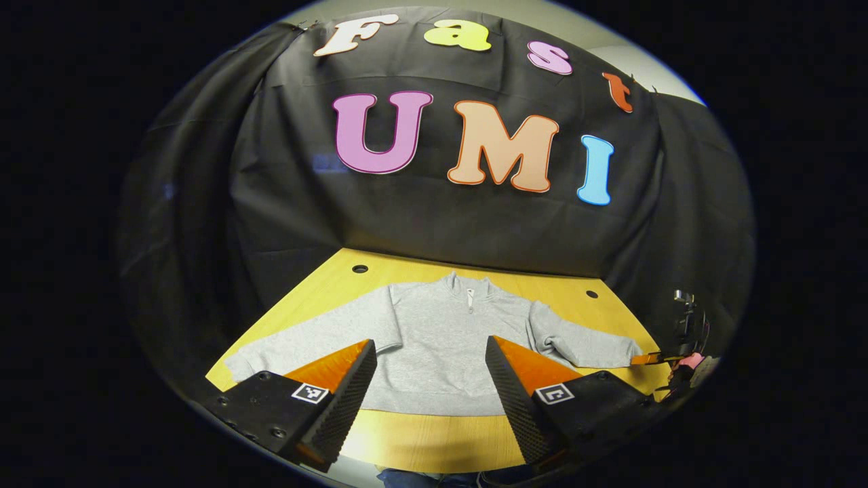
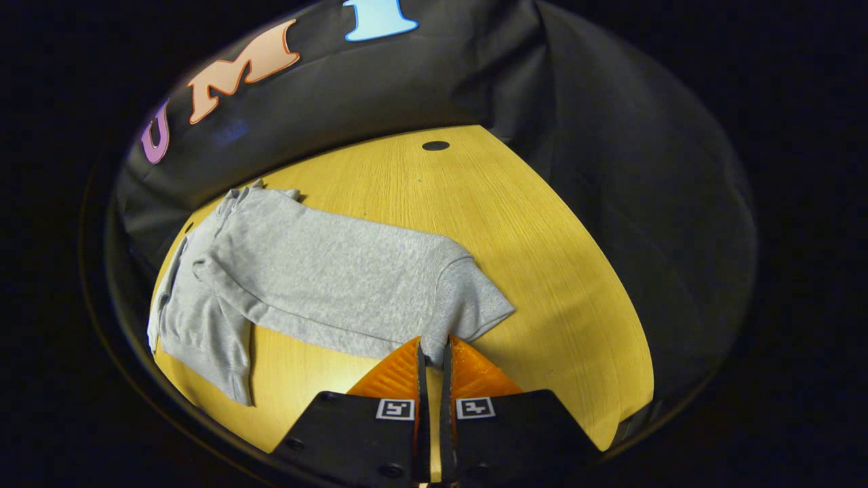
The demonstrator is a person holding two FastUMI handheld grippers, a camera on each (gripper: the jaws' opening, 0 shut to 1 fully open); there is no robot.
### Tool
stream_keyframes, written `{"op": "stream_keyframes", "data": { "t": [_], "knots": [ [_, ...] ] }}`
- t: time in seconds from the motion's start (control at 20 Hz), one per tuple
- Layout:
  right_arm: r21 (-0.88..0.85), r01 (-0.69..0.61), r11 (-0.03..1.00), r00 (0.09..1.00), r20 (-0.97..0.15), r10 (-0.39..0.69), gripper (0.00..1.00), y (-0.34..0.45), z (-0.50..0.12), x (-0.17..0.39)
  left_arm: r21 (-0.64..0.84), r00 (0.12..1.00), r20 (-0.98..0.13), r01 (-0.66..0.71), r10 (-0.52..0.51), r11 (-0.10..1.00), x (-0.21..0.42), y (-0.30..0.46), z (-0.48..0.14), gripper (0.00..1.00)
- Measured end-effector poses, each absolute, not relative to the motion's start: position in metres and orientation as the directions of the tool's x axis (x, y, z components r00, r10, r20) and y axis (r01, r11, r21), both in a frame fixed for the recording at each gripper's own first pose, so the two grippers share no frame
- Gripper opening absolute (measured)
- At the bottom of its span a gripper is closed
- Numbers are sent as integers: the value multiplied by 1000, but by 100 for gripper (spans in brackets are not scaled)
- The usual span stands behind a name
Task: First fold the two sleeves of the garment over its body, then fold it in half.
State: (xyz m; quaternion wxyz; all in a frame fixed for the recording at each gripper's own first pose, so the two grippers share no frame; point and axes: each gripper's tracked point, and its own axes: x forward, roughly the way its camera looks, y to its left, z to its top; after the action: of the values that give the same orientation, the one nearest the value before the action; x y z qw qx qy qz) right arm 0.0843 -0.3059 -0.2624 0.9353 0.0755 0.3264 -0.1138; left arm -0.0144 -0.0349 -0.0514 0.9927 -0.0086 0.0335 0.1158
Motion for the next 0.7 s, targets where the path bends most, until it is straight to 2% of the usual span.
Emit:
{"op": "stream_keyframes", "data": {
  "t": [0.35, 0.7],
  "knots": [
    [125, 308, 943, 827, -526, -200, 6, -259, -201, 78, -9, 989, -88, -122, 121, 992, -6, -12, -50, 94],
    [150, 264, 953, 893, -411, -183, 8, -167, -136, 88, 19, 994, -95, -51, 53, 998, -4, 37, -42, 94]
  ]
}}
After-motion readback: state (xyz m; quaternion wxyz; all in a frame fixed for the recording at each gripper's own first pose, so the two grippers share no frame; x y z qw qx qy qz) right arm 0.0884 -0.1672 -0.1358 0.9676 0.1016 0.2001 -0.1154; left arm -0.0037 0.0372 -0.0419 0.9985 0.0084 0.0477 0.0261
